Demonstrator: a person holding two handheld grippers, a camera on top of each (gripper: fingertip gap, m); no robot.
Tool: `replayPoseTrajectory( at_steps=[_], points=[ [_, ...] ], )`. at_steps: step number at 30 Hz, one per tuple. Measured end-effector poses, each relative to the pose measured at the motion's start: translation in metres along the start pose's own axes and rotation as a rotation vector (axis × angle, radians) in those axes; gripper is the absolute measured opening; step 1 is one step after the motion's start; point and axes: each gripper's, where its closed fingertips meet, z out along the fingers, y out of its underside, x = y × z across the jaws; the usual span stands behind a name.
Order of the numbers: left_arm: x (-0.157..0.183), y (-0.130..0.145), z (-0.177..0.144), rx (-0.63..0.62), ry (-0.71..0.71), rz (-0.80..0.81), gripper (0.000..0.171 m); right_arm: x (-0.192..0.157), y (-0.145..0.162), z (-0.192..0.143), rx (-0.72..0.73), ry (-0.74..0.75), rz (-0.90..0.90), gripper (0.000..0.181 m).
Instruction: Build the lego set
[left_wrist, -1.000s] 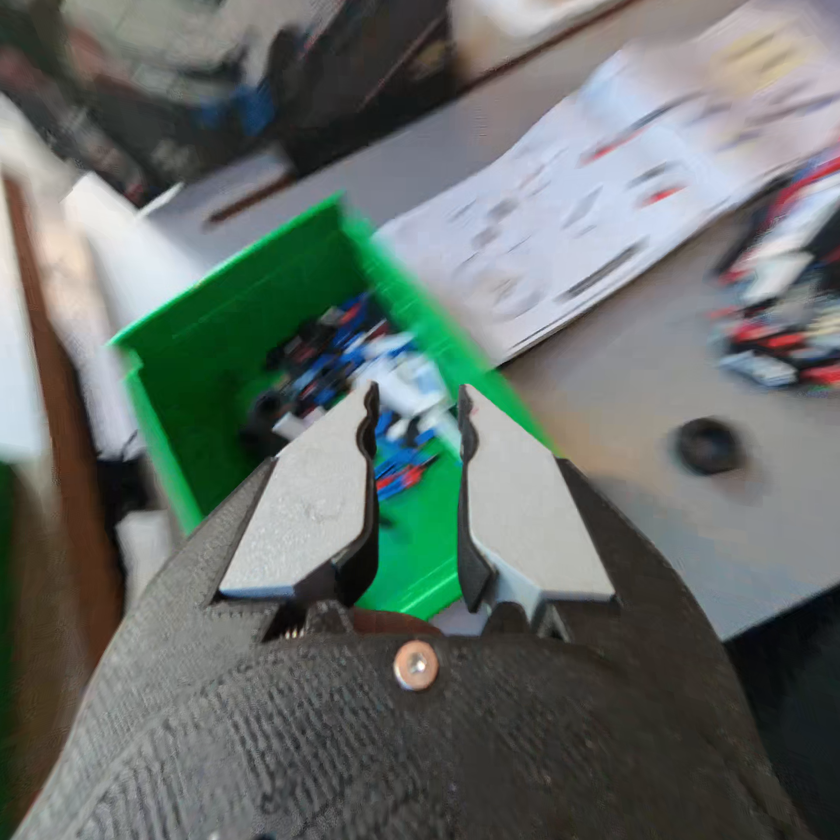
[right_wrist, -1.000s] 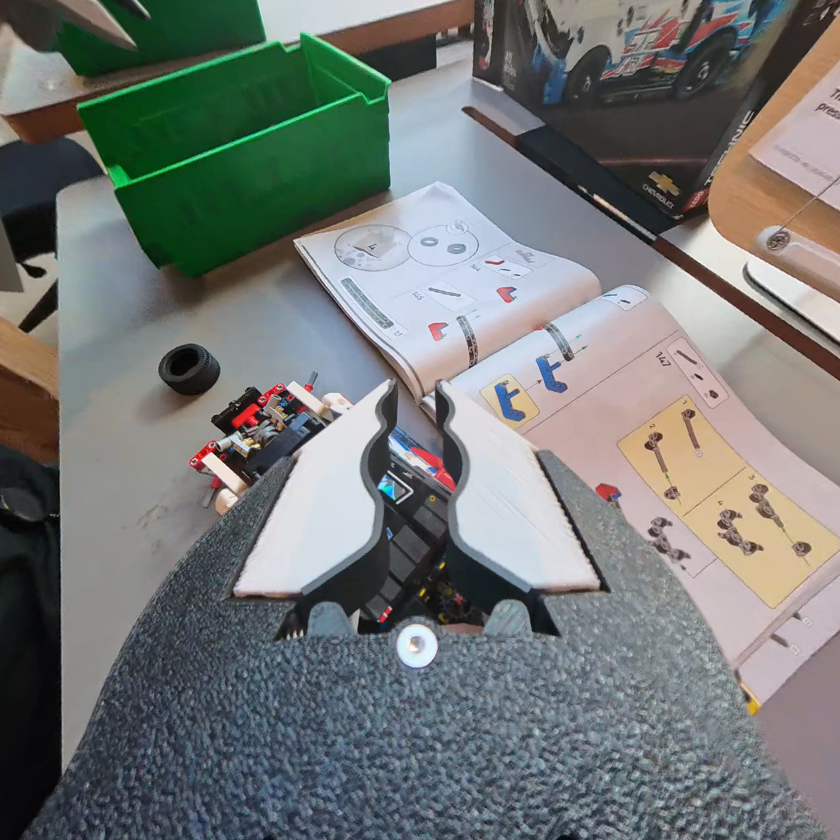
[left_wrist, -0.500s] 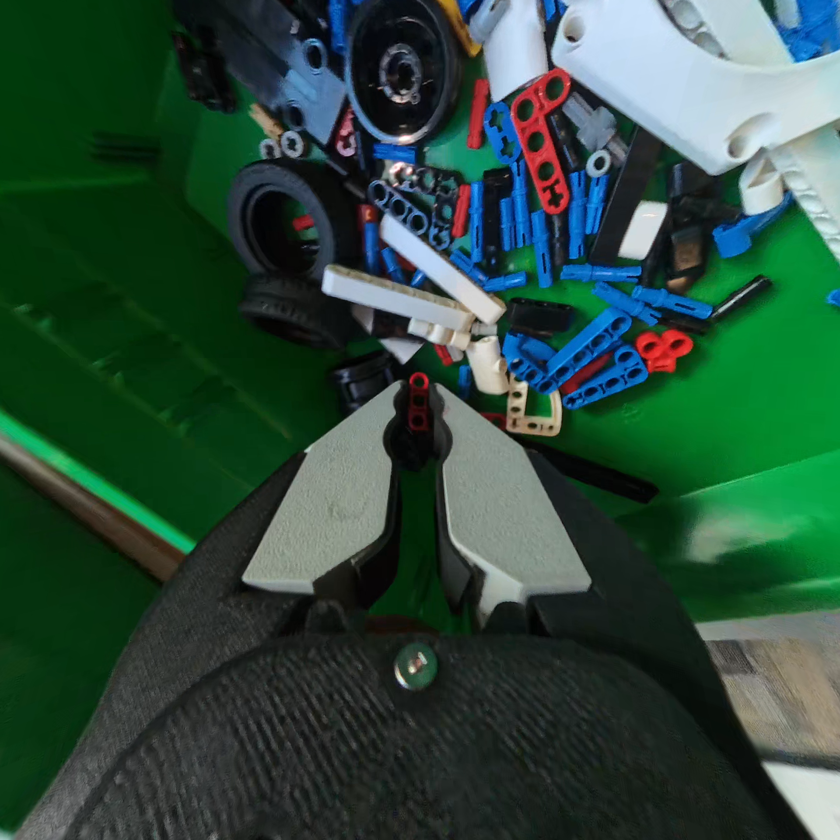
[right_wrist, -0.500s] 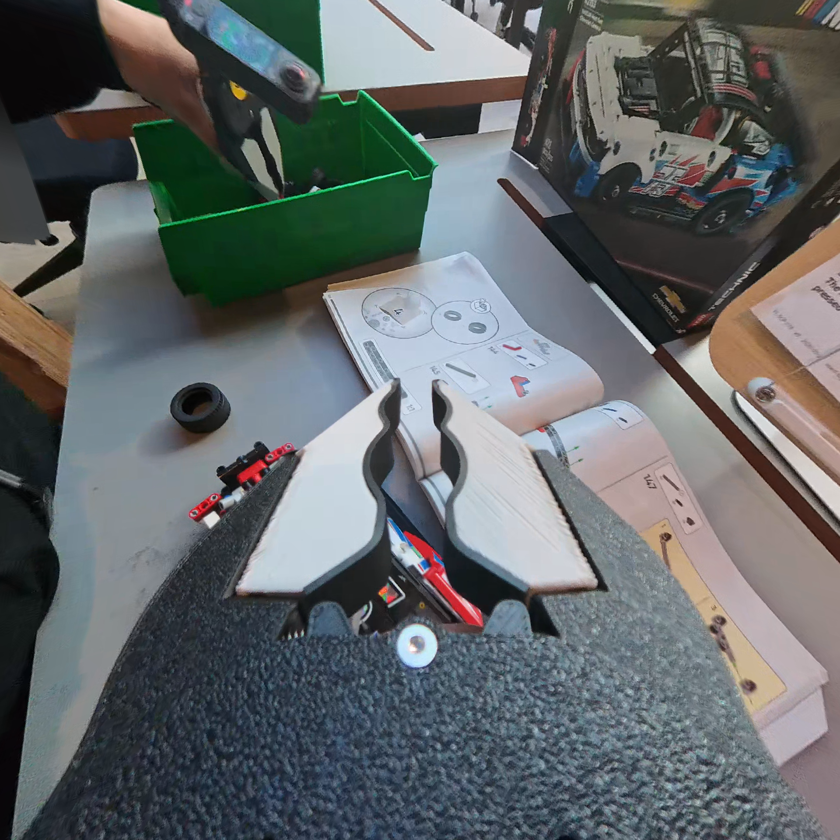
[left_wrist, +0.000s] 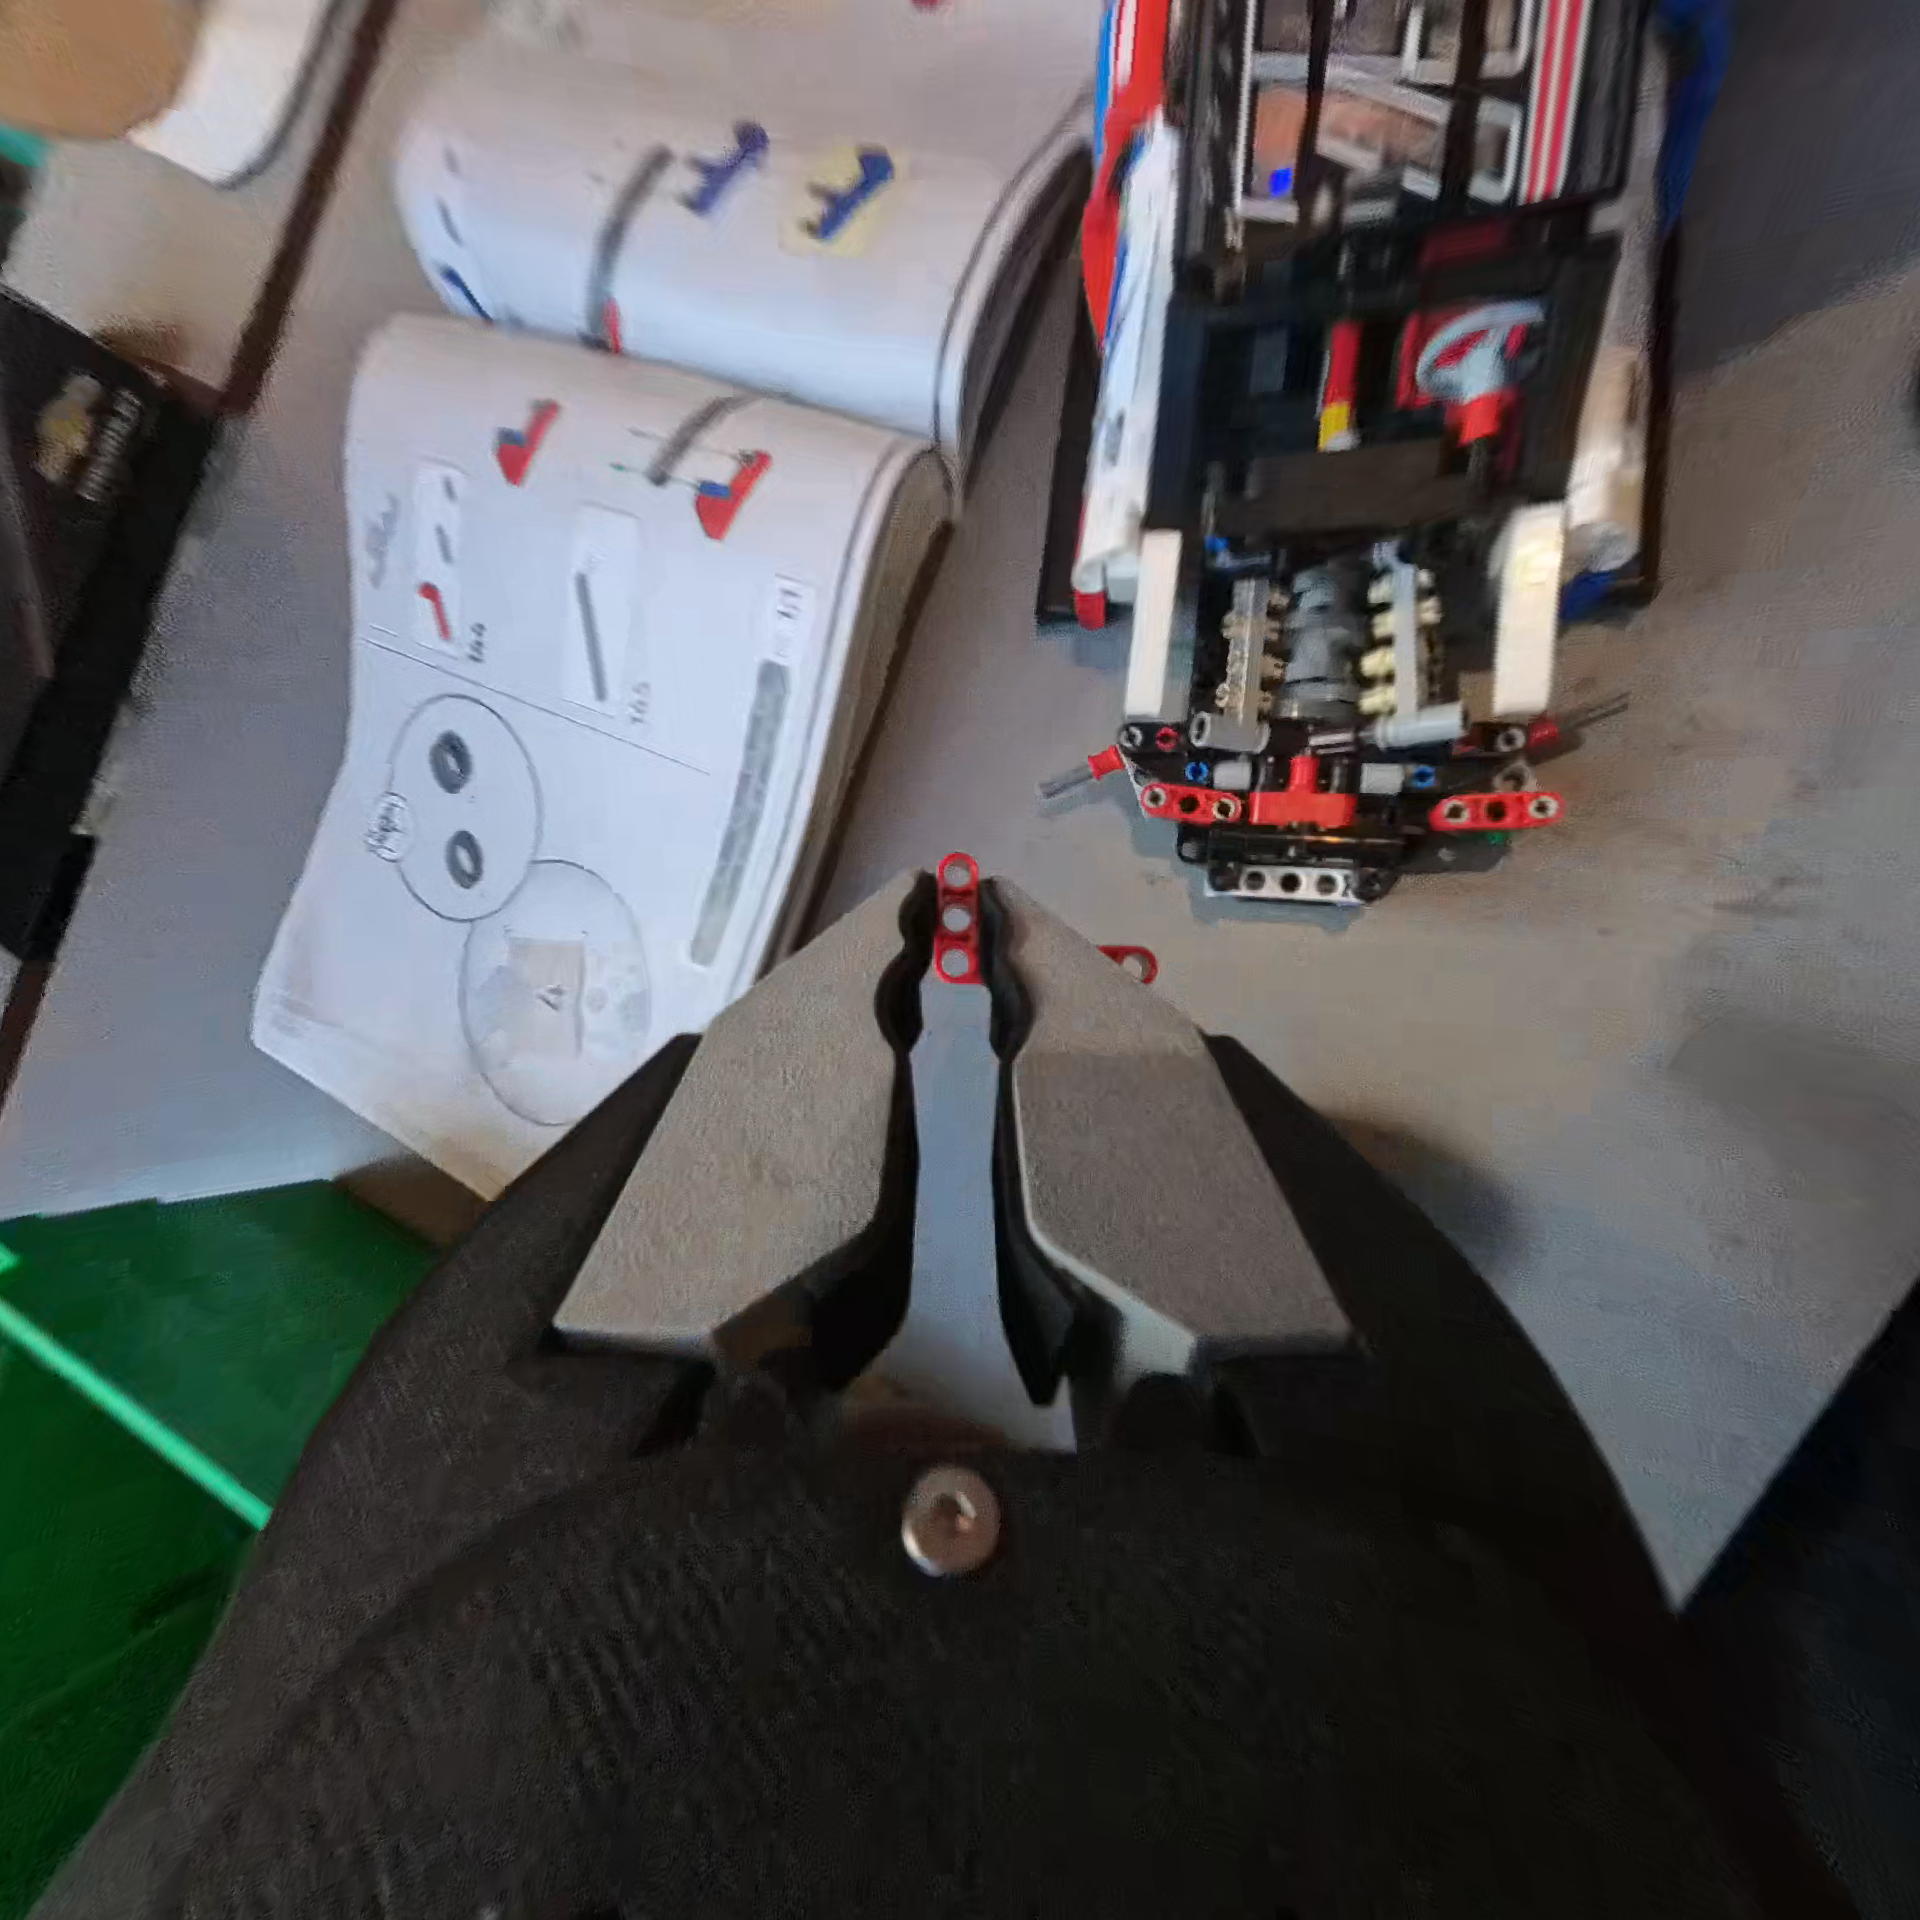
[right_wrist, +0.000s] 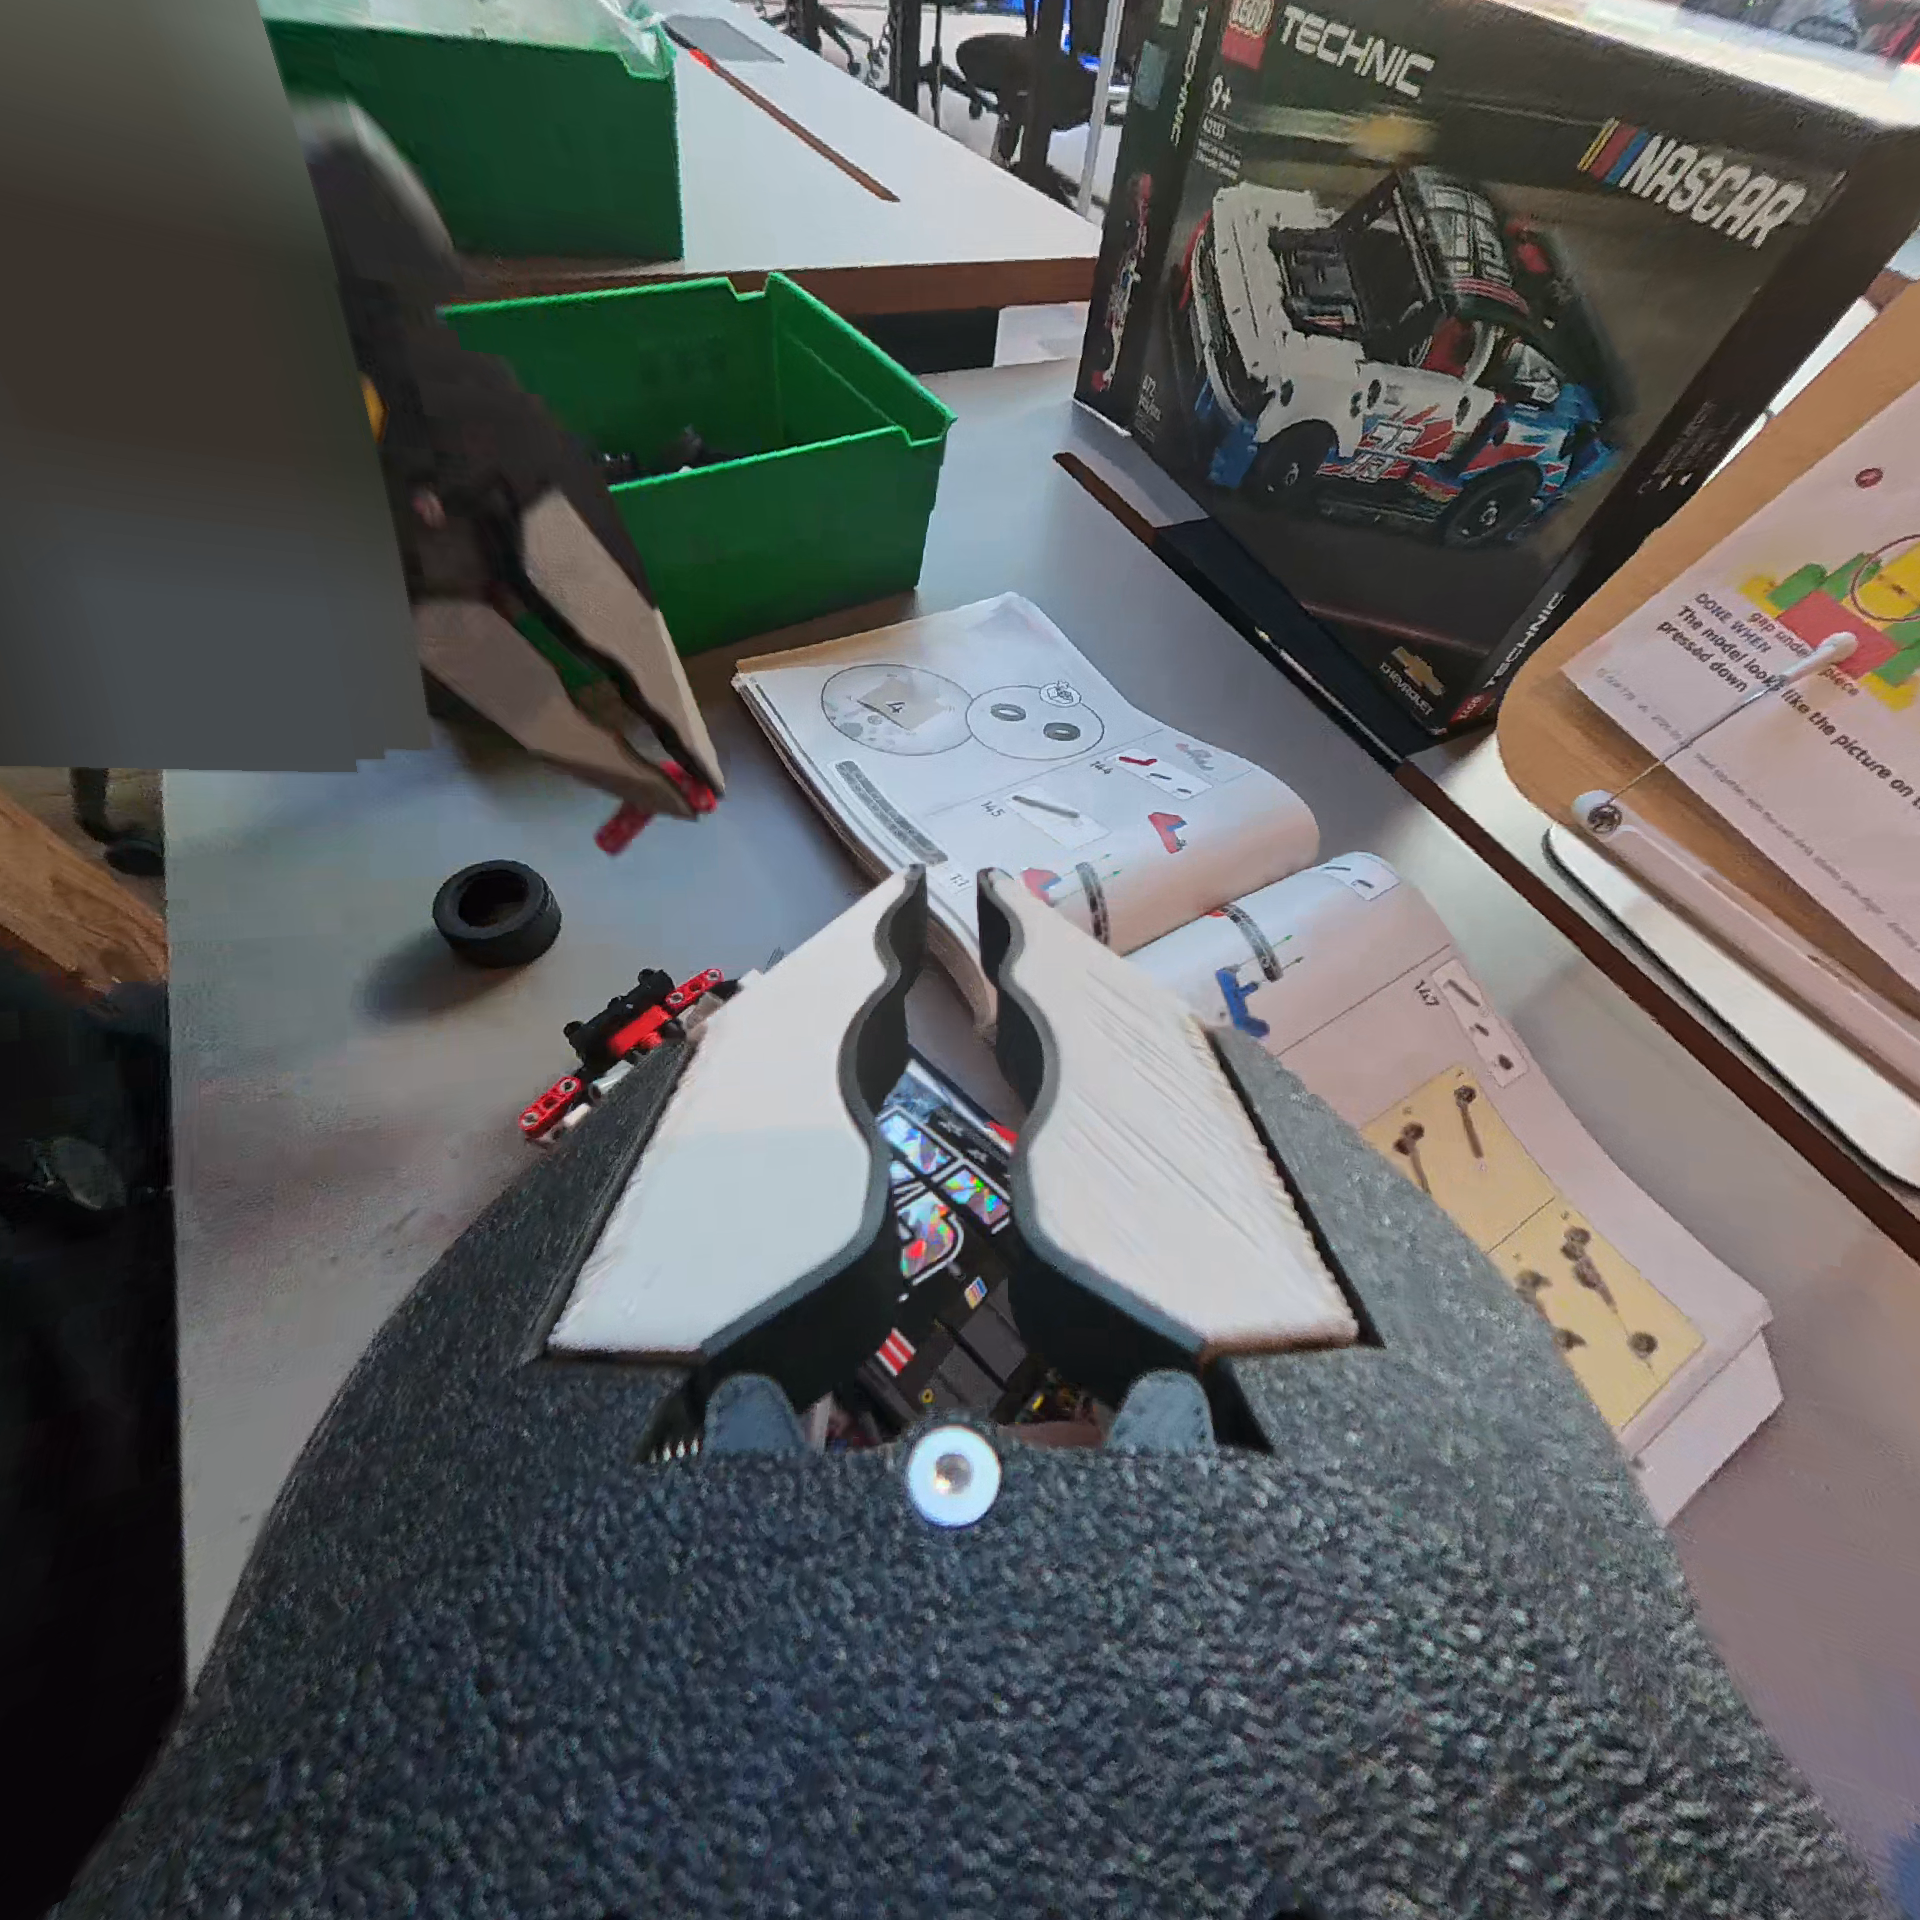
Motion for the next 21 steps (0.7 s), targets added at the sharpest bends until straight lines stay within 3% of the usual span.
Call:
replayPoseTrajectory(
  at_steps=[3,4,5,6,7,8,9,11,14,16,19,21],
  points=[
    [0.029,0.035,0.052,-0.142,0.047,-0.049,0.006,-0.006,0.011,0.003,-0.052,-0.005,0.019,0.008],
    [0.027,0.034,0.062,-0.107,0.006,-0.081,0.006,-0.007,0.014,0.005,-0.068,-0.005,0.005,0.008],
    [0.023,0.03,0.06,-0.057,-0.029,-0.096,0.007,-0.009,0.015,0.007,-0.081,-0.009,-0.012,0.008],
    [0.025,0.034,0.057,-0.084,-0.023,-0.108,0.015,-0.01,0.015,0.01,-0.091,-0.013,-0.028,0.008],
    [0.024,0.038,0.052,-0.106,-0.035,-0.141,0.031,-0.01,0.014,0.012,-0.096,-0.015,-0.039,0.009],
    [0.019,0.039,0.042,-0.106,-0.054,-0.176,0.04,-0.008,0.013,0.015,-0.098,-0.016,-0.043,0.009],
    [0.016,0.038,0.027,-0.073,-0.057,-0.196,0.037,-0.006,0.012,0.017,-0.097,-0.016,-0.038,0.009],
    [0.004,0.031,-0.013,0.053,-0.06,-0.245,0.029,-0.001,0.009,0.023,-0.086,-0.018,-0.008,0.009],
    [-0.025,0.043,-0.076,0.226,-0.03,-0.343,0.04,0.002,0.006,0.034,-0.089,-0.031,0.017,0.009],
    [-0.065,0.081,-0.105,0.234,-0.105,-0.431,0.039,-0.003,0.0,0.048,-0.103,-0.063,0.005,0.009],
    [-0.119,0.165,-0.117,0.056,-0.228,-0.526,0.039,-0.017,-0.012,0.08,-0.163,-0.124,-0.062,0.012],
    [-0.144,0.201,-0.109,-0.056,-0.234,-0.531,0.039,-0.025,-0.022,0.101,-0.179,-0.151,-0.11,0.012]
  ],
)
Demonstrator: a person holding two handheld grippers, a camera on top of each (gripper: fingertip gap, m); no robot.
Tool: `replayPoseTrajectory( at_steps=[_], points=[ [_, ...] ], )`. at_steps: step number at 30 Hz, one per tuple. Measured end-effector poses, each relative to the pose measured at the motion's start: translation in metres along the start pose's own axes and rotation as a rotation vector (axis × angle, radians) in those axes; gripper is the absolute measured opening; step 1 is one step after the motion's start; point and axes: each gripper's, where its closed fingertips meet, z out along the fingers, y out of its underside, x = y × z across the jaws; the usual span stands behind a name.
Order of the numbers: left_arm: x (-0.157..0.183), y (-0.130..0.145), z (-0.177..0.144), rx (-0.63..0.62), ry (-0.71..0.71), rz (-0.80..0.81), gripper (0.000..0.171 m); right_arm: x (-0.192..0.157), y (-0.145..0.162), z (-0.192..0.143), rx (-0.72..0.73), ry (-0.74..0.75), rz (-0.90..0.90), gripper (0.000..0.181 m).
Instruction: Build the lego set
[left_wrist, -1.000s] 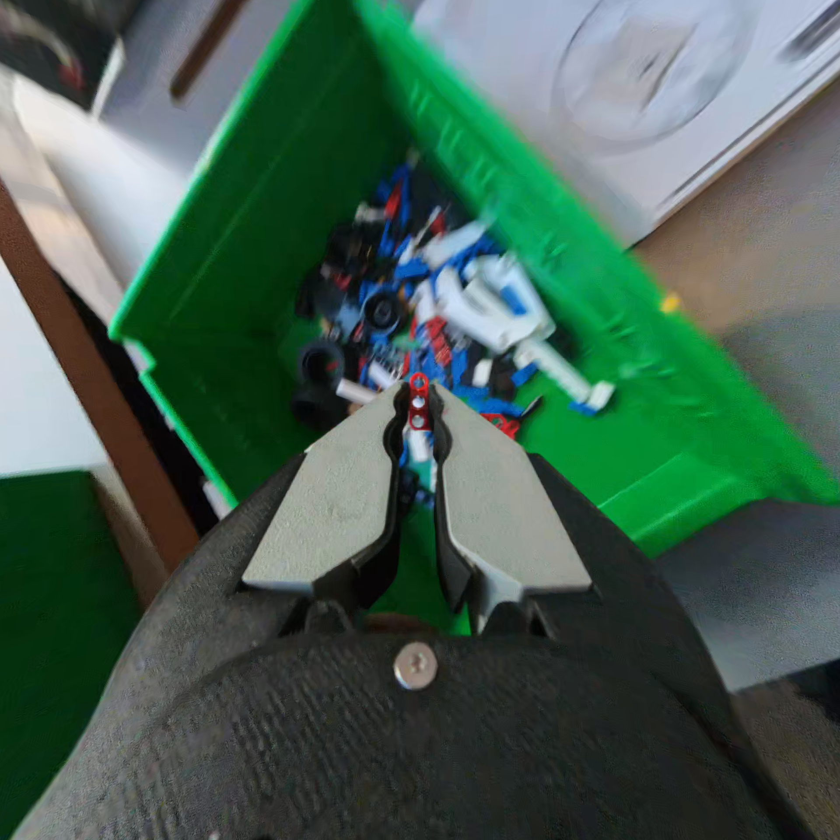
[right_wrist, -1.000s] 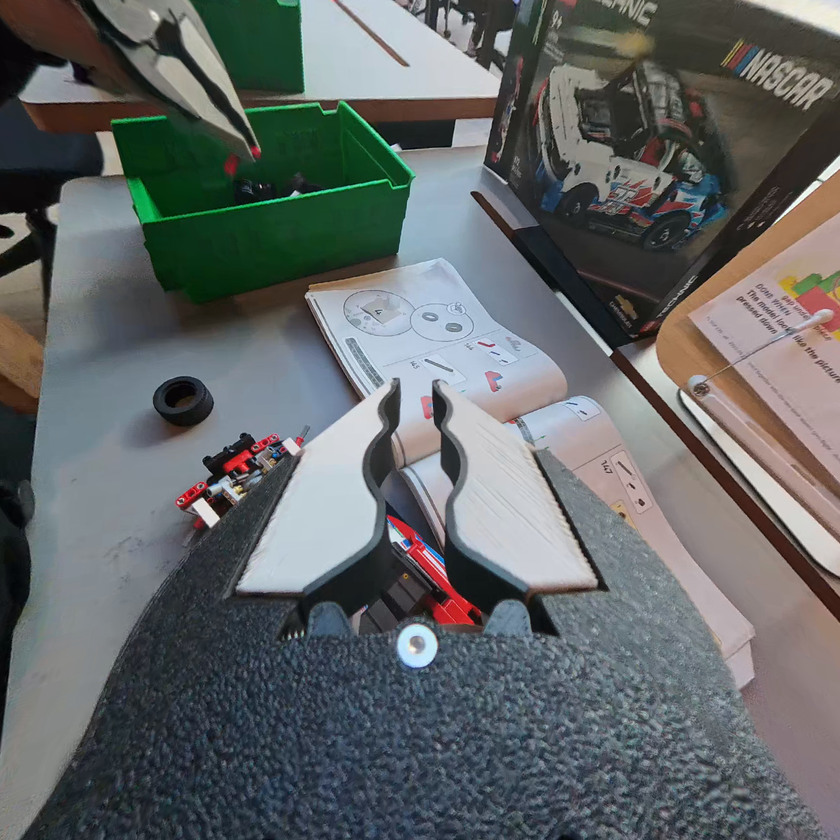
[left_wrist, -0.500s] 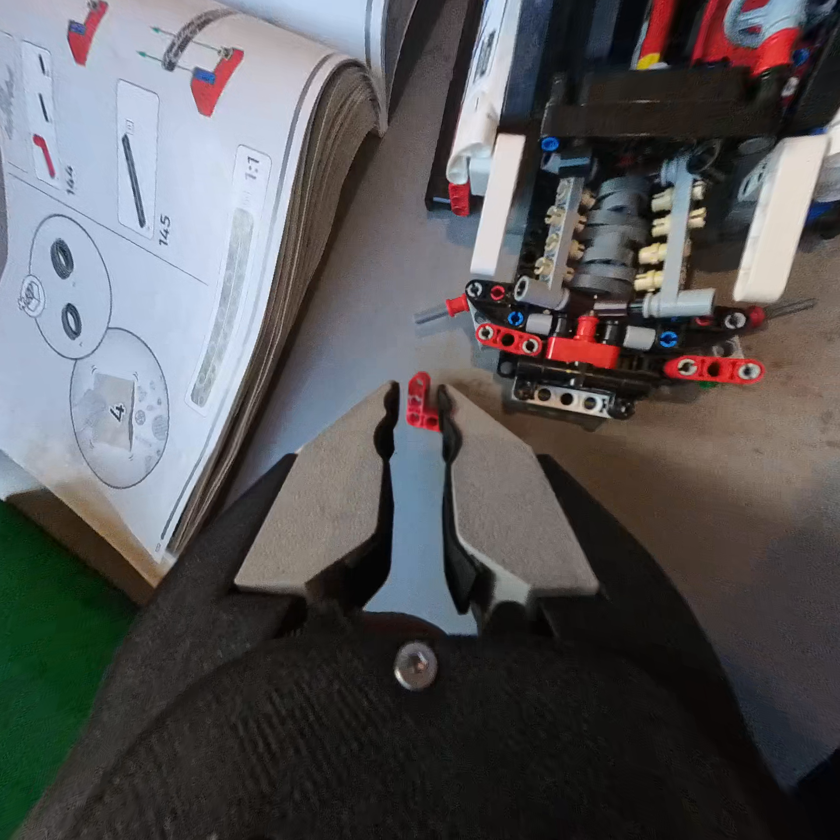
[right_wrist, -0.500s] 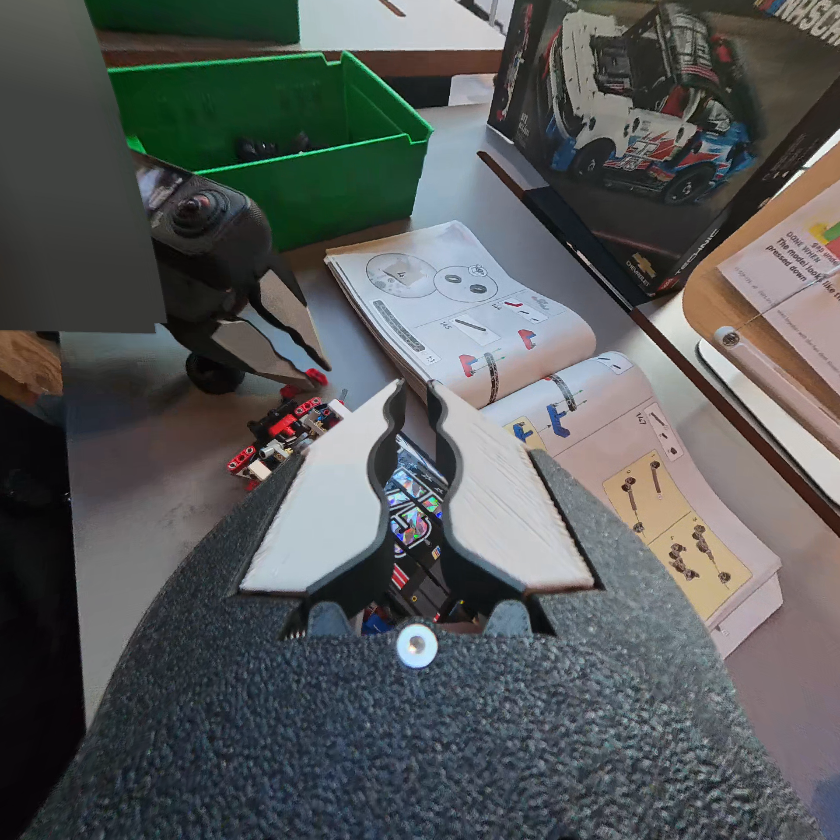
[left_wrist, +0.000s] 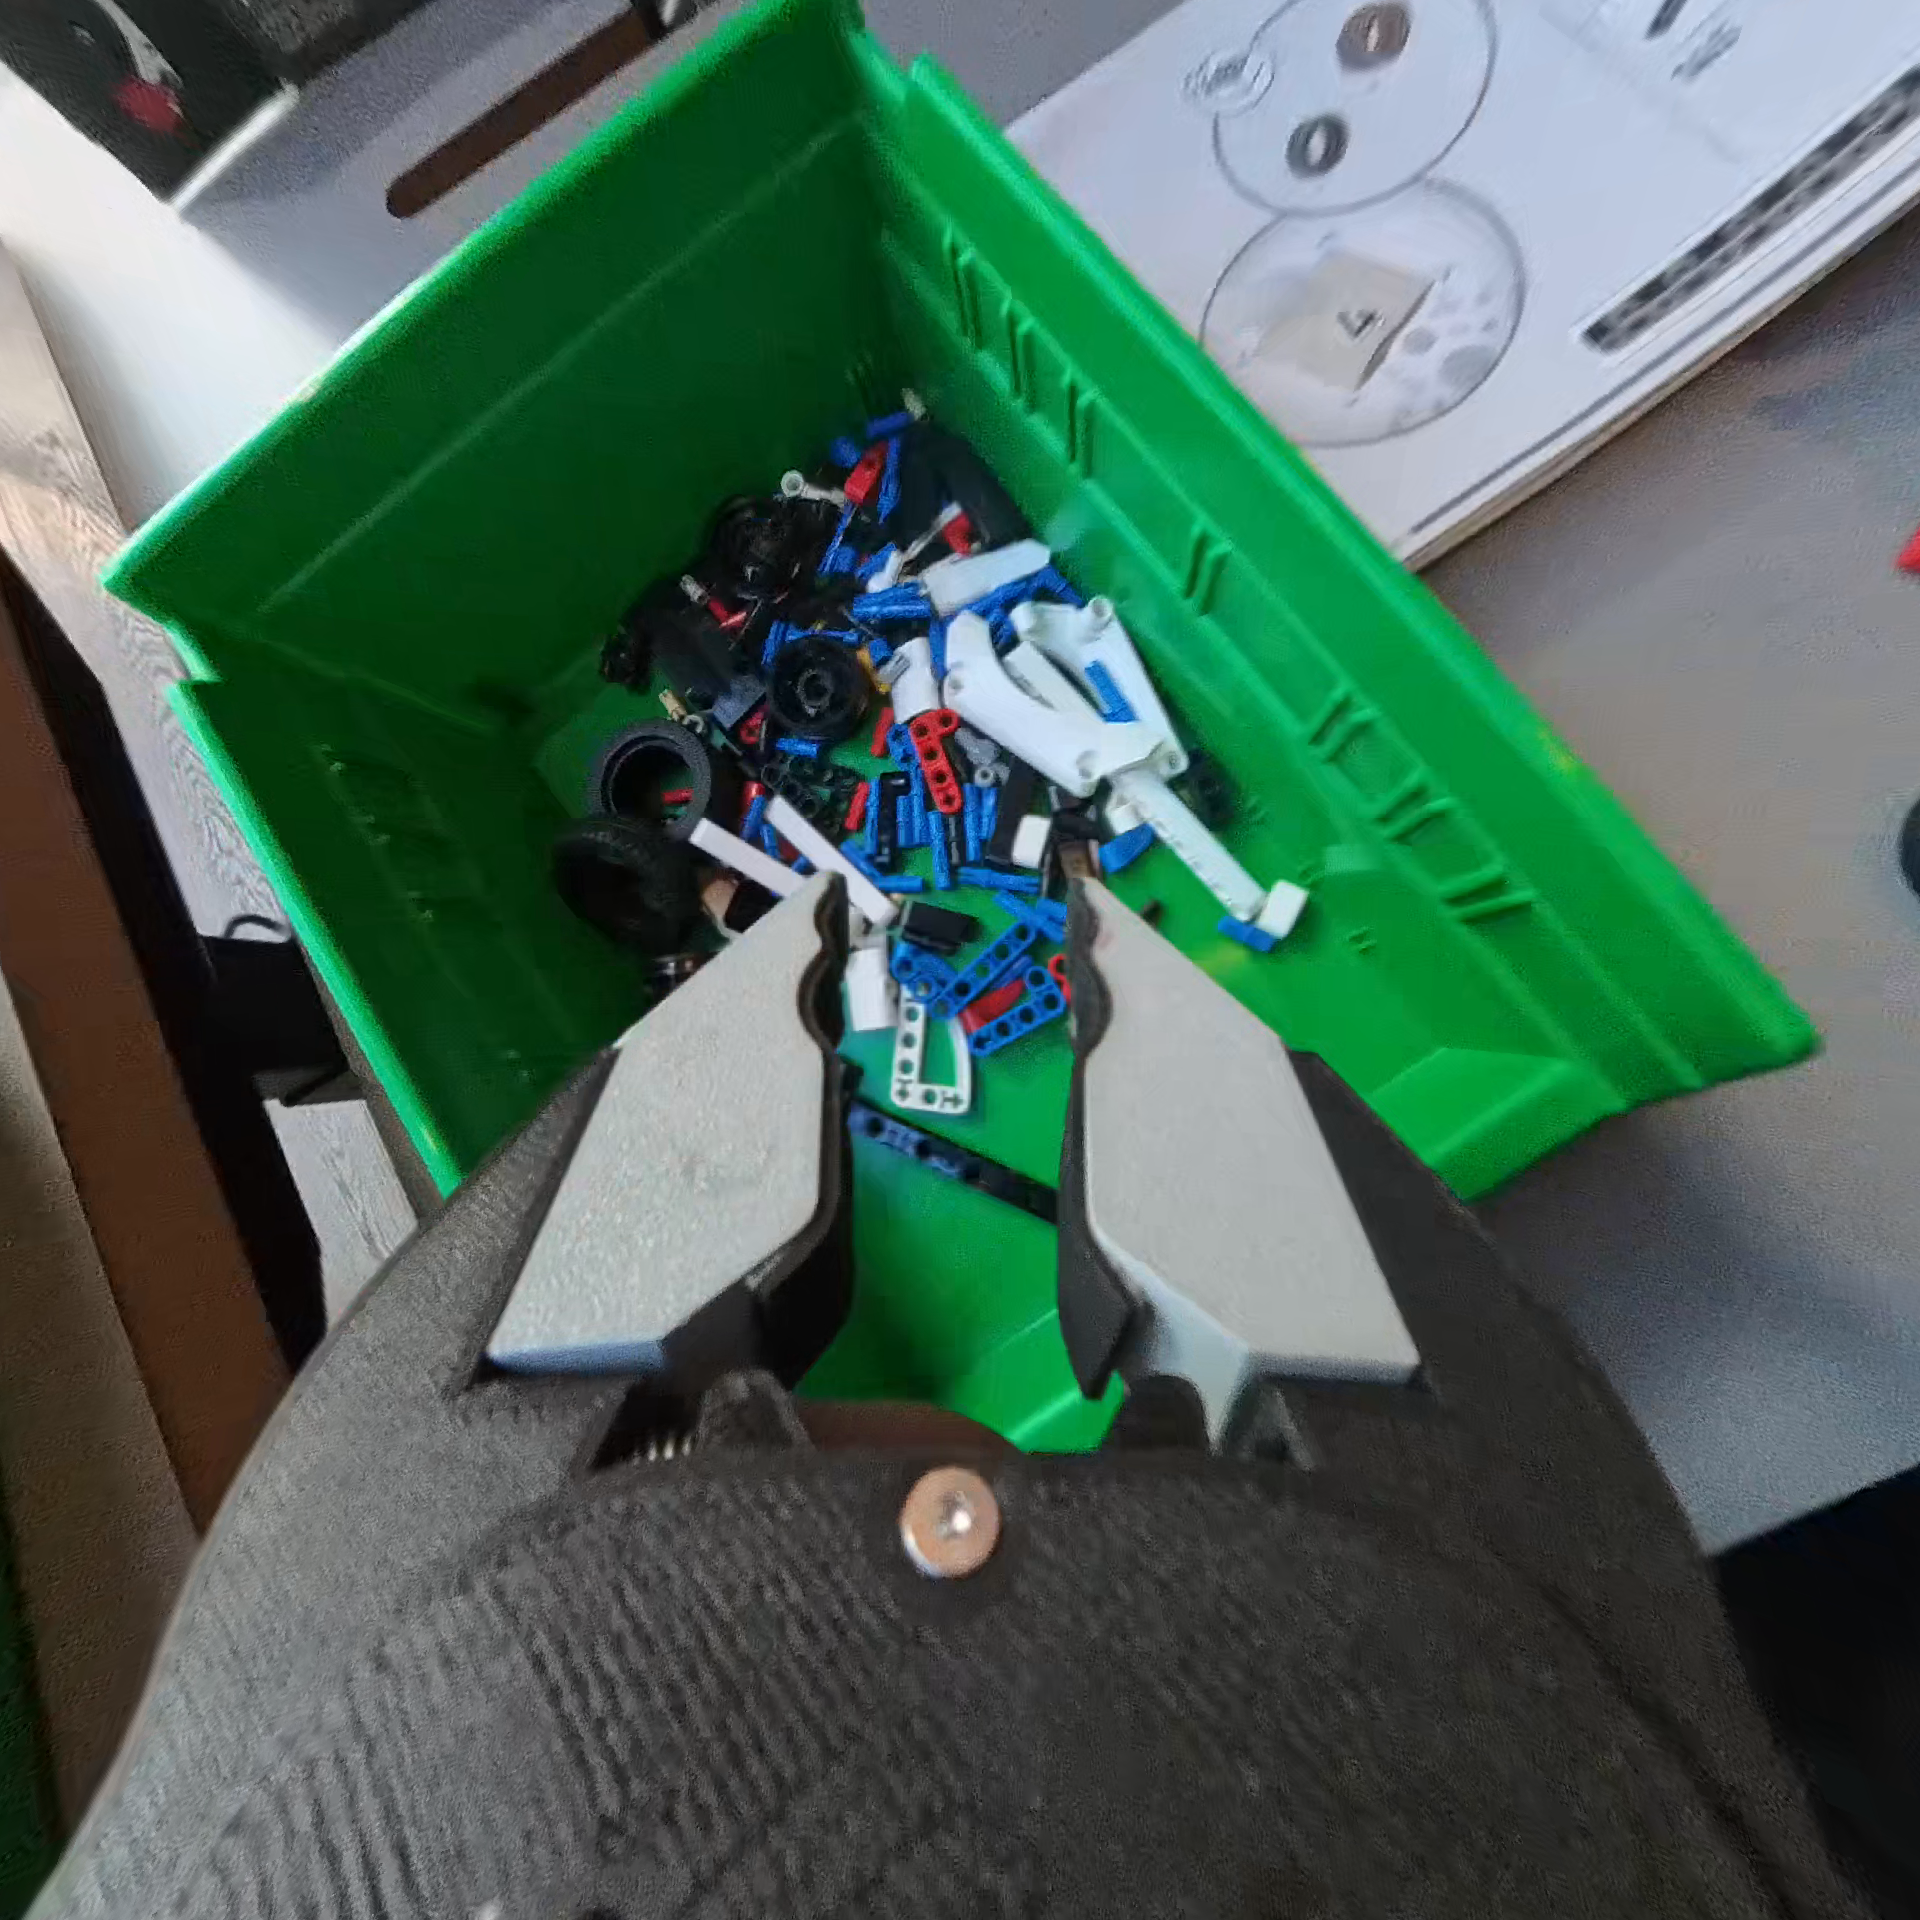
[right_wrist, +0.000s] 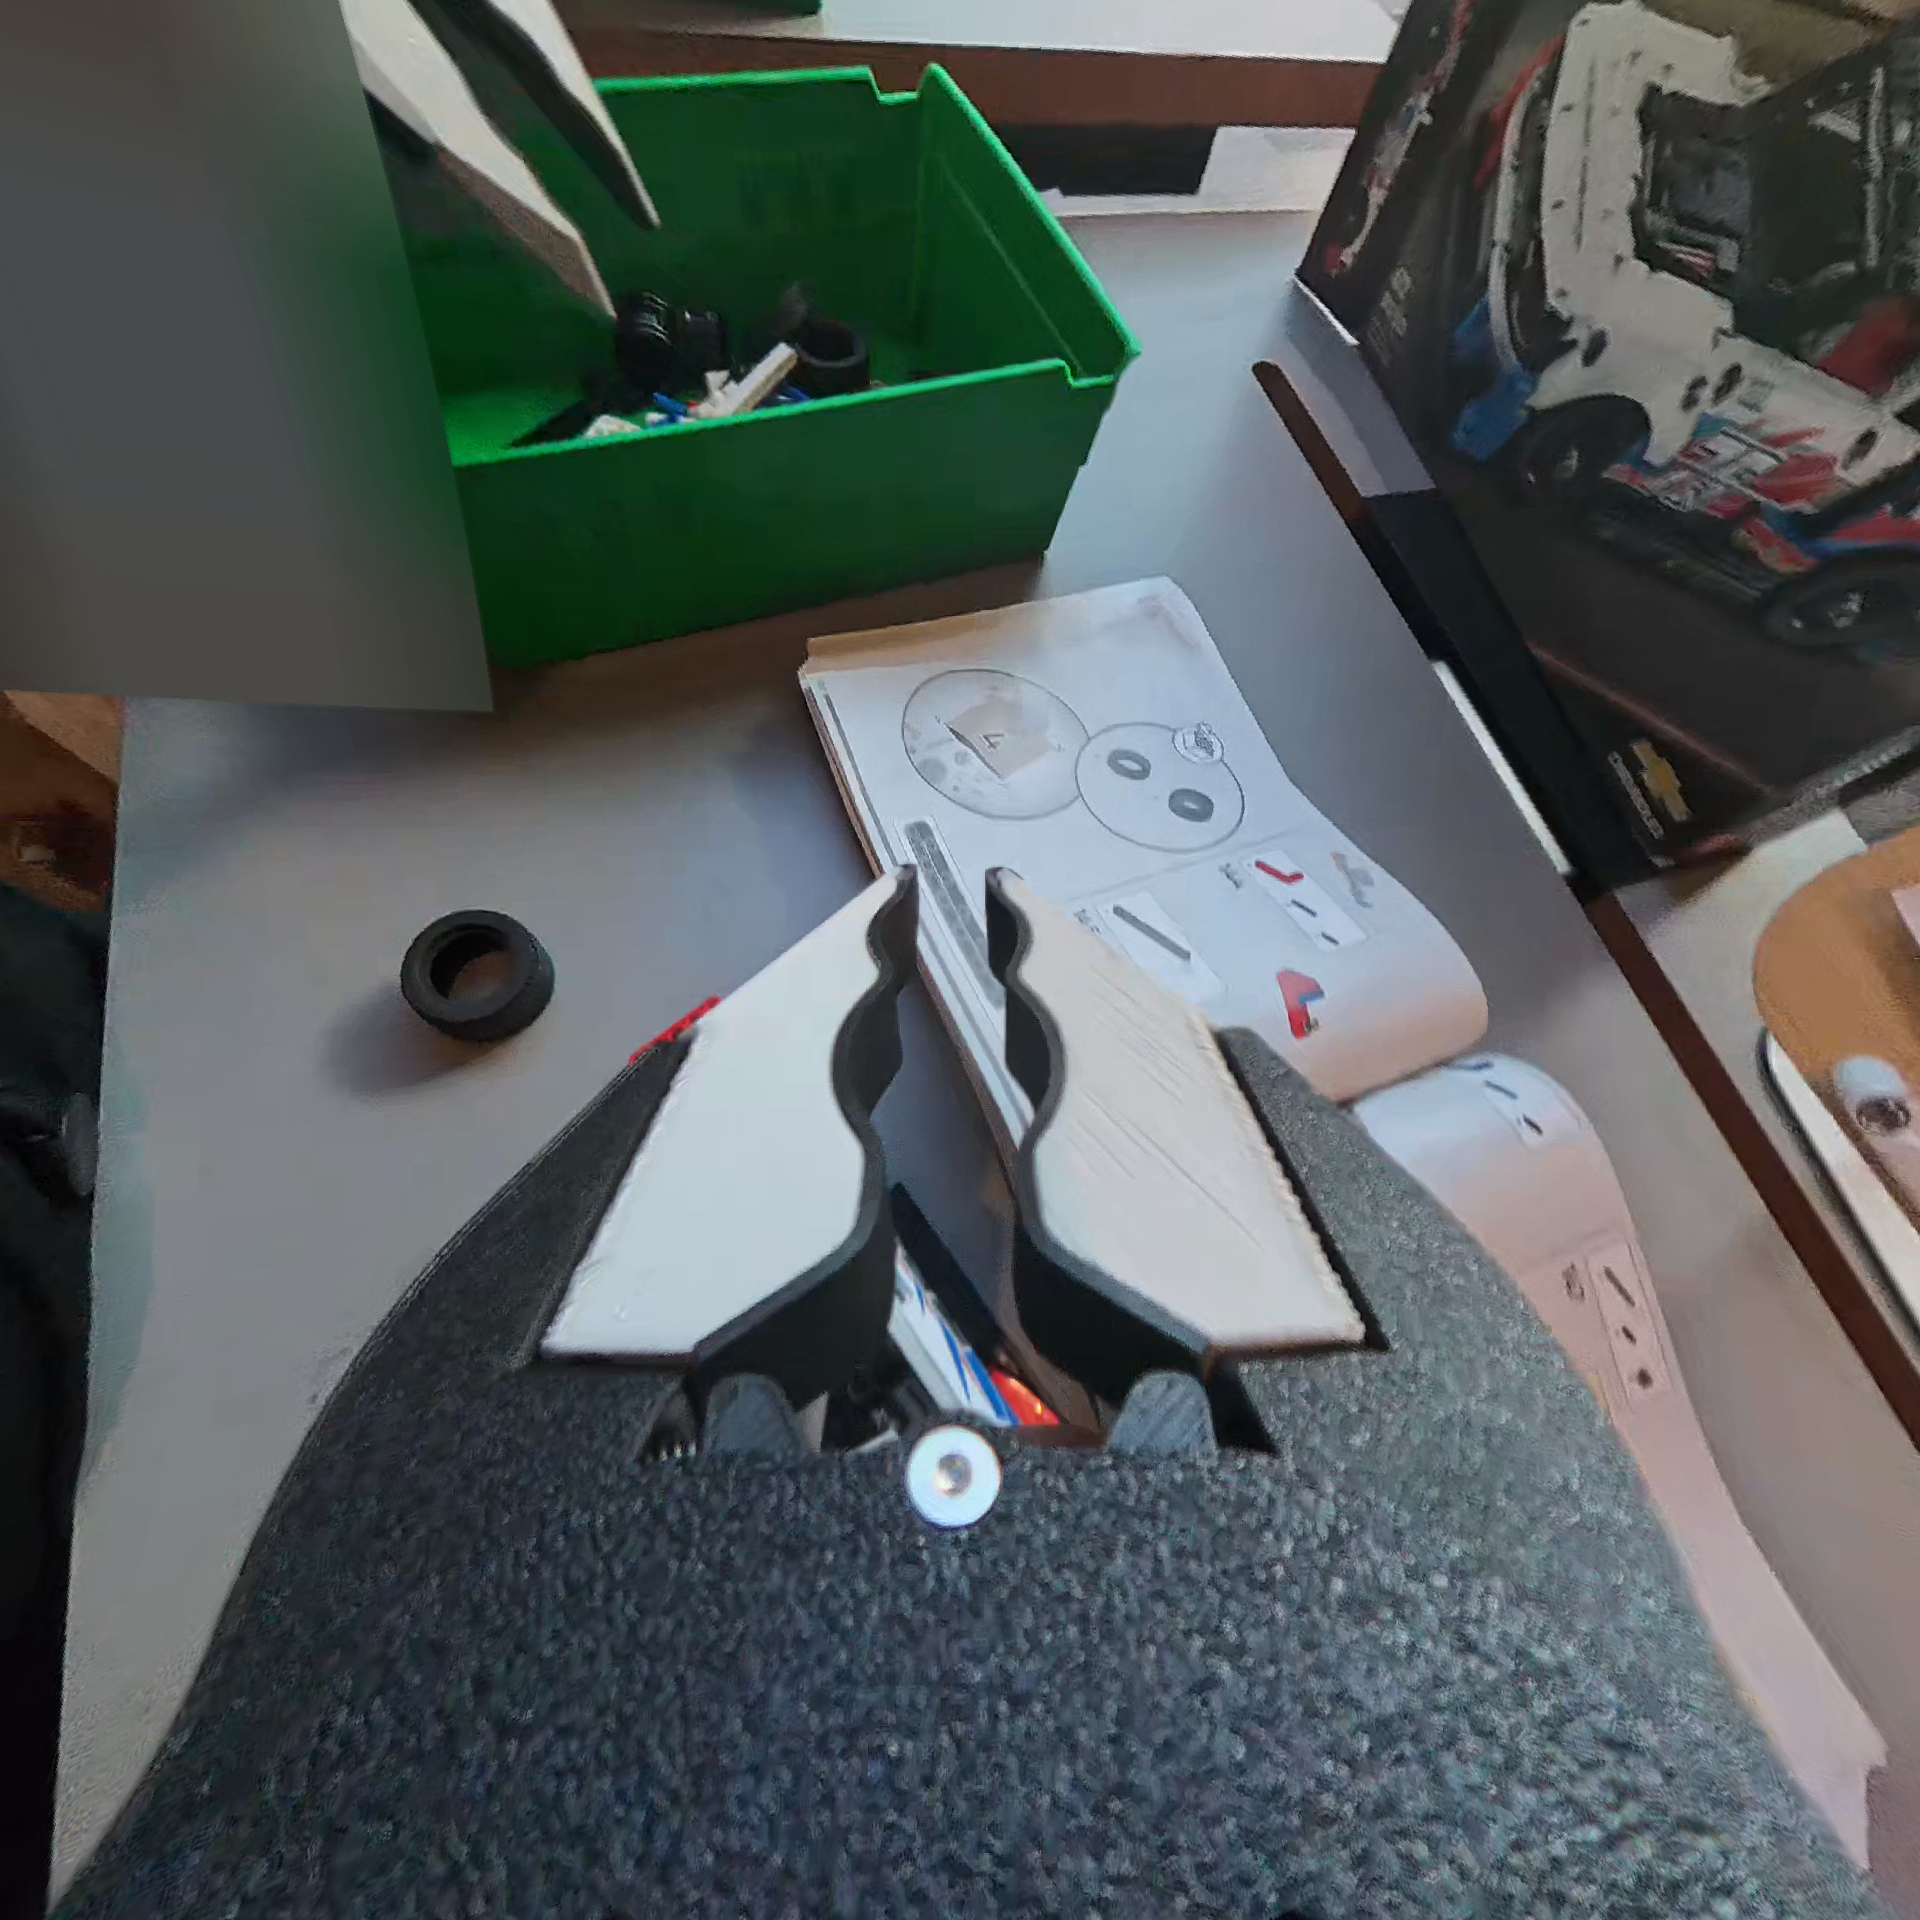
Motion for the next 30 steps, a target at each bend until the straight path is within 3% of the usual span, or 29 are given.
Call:
replayPoseTrajectory(
  at_steps=[4,9,11,14,17,21,25,27,30],
  points=[
    [-0.018,-0.004,0.047,-0.164,0.089,0.197,0.038,-0.011,-0.026,0.026,0.022,-0.046,-0.019,0.012],
    [-0.034,-0.031,0.107,-0.269,0.123,0.508,0.026,-0.021,-0.029,0.033,0.018,-0.041,-0.009,0.012],
    [-0.019,-0.022,0.12,-0.328,0.285,0.595,0.019,-0.023,-0.026,0.028,0.022,-0.026,0.011,0.012],
    [-0.012,-0.019,0.131,-0.295,0.377,0.679,0.007,-0.022,-0.019,0.016,0.022,0.004,0.036,0.012],
    [-0.016,-0.019,0.132,-0.31,0.365,0.652,0.005,-0.019,-0.011,0.001,0.019,0.033,0.052,0.011],
    [-0.025,-0.018,0.115,-0.279,0.266,0.647,0.003,-0.012,-0.003,-0.015,0.033,0.058,0.069,0.011],
    [-0.007,-0.035,0.067,-0.12,0.226,0.548,0.003,-0.012,0.005,-0.026,0.063,0.061,0.076,0.011],
    [0.037,-0.052,0.026,-0.027,0.287,0.484,0.003,-0.014,0.01,-0.032,0.073,0.065,0.076,0.011],
    [0.139,-0.082,-0.041,0.178,0.437,0.43,0.003,-0.014,0.019,-0.041,0.09,0.078,0.088,0.011]
  ],
)
